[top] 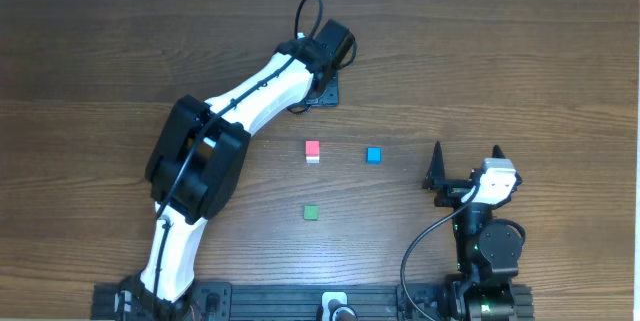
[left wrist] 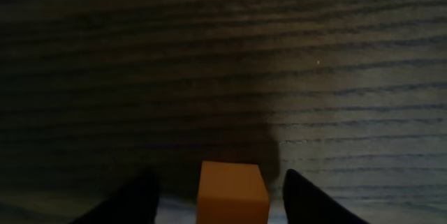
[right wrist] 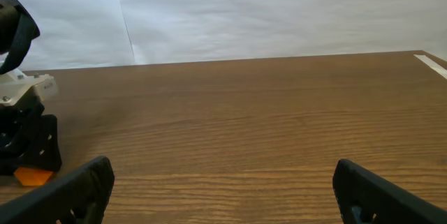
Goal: Stack Cubes
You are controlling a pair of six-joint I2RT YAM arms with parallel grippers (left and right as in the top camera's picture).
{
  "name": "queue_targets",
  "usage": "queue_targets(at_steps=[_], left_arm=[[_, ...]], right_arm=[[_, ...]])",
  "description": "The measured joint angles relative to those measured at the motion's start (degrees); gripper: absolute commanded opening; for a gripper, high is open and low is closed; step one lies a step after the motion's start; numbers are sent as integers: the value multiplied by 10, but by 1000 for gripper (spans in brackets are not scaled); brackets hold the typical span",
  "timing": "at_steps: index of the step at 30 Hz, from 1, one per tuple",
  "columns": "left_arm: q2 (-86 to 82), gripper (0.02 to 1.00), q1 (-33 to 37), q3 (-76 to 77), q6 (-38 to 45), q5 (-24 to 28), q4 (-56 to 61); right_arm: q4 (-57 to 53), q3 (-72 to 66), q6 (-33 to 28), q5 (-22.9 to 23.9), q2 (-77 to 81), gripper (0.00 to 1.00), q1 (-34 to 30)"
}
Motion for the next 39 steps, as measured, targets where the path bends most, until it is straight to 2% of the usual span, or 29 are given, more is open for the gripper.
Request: queue_targets(at_steps=[14, 26, 31, 34, 39], left_arm=[[0, 183, -12, 0, 6, 7, 0], [-2, 102, -12, 2, 6, 6, -19], [-54, 84, -16, 2, 4, 3, -66], [-133, 84, -37, 2, -10, -12, -109], [-225, 80, -89, -53, -47, -26, -112]], right_arm=[[0, 0, 0, 0, 0, 991, 0], [0, 0, 0, 0, 0, 993, 0], [0, 0, 0, 0, 0, 993, 0], [0, 0, 0, 0, 0, 993, 0], [0, 0, 0, 0, 0, 993, 0]])
